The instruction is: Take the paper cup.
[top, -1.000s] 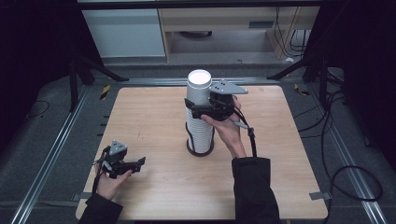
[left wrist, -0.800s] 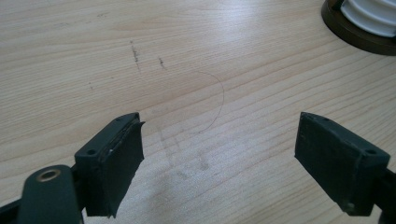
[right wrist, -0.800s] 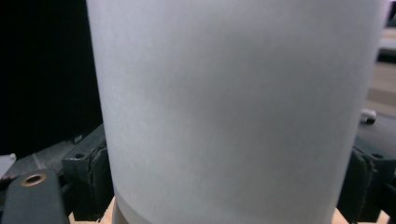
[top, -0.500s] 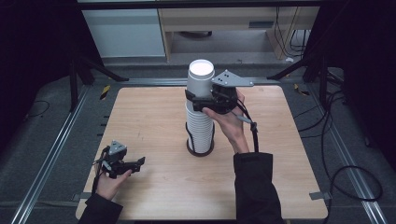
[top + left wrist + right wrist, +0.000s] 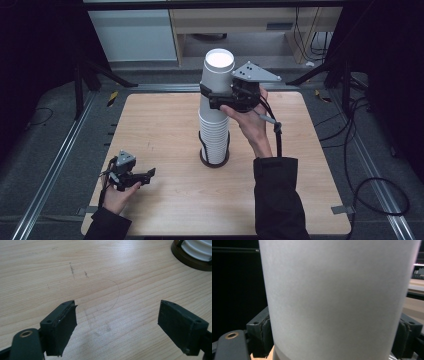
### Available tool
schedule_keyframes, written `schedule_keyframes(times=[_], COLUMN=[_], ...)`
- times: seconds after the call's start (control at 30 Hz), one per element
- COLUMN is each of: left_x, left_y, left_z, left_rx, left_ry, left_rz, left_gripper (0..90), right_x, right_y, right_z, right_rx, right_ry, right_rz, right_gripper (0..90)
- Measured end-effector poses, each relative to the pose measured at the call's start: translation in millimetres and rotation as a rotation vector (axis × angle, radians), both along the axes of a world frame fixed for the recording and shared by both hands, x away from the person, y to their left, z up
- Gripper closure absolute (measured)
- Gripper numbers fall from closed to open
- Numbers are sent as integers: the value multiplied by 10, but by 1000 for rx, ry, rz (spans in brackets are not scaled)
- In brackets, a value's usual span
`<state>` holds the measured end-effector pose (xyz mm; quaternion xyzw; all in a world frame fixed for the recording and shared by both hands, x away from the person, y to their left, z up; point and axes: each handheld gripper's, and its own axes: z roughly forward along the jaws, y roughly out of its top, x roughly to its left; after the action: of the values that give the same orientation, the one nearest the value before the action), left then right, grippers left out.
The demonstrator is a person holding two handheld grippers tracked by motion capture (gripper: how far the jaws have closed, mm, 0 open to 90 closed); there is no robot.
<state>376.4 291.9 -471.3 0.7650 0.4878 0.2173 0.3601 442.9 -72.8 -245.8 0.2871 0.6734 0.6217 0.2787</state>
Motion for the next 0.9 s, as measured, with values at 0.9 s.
schedule_keyframes(times=[0.9], left_x=[-6], left_y=[-8], left_z=[6], left_rx=[-2], left_ry=[-3], left_rz=[-3], left_gripper=[151], right_x=[-240], right_y=[-677], right_z=[67], right_rx=[-22], right_ry=[-28], right_rz=[-97], right_gripper=[131])
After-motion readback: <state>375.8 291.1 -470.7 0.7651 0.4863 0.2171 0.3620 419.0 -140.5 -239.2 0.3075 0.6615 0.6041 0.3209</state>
